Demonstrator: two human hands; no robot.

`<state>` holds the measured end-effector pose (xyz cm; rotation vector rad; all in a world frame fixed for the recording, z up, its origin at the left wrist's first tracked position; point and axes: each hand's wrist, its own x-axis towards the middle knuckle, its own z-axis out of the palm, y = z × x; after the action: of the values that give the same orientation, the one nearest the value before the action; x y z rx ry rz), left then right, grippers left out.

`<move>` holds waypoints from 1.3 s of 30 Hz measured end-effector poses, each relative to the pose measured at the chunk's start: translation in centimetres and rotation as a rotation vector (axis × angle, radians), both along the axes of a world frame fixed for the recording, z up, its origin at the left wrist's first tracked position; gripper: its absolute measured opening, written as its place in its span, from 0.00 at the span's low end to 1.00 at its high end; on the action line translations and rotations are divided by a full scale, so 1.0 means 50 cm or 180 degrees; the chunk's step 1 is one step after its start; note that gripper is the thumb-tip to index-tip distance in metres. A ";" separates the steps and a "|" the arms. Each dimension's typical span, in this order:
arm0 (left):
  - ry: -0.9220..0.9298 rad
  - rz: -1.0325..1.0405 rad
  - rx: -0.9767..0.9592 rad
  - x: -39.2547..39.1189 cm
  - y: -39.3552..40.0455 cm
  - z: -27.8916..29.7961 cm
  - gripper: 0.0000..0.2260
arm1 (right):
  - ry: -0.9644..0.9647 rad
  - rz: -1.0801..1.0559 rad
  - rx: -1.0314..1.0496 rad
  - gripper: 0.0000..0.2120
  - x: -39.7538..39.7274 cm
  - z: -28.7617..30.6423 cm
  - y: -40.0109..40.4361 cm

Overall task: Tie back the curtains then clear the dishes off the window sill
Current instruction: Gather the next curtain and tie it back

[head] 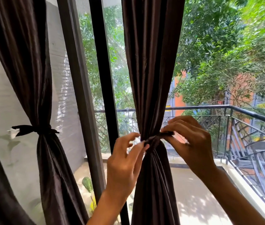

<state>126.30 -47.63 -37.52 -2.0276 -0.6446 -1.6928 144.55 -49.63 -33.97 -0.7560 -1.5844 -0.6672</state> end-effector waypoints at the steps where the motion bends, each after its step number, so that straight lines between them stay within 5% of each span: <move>1: 0.0124 -0.0055 0.0122 0.002 -0.001 -0.001 0.06 | 0.0053 -0.0130 0.0187 0.04 -0.003 0.005 0.001; 7: 0.0247 -0.0355 0.0092 0.010 -0.001 0.006 0.05 | 0.0255 0.0050 0.0394 0.02 -0.021 -0.011 0.029; 13: 0.0040 -0.0665 0.0013 0.010 -0.001 0.015 0.05 | -0.0015 0.0551 0.0013 0.14 -0.023 -0.055 0.049; 24: -0.0336 -0.0962 -0.0441 0.003 0.005 0.026 0.04 | 0.0303 0.0552 0.0105 0.10 -0.039 -0.070 0.089; 32: 0.0689 0.0092 0.0673 -0.022 0.027 0.044 0.04 | 0.0448 0.0703 -0.0207 0.19 -0.055 -0.082 0.067; 39: 0.0202 0.0345 0.0802 0.001 0.042 0.041 0.03 | -0.0107 0.0332 -0.0082 0.18 -0.022 -0.079 0.031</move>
<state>126.35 -45.55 -35.46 -1.8284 -0.4838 -1.5553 143.46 -48.10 -37.93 -0.6793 -1.6540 -0.5871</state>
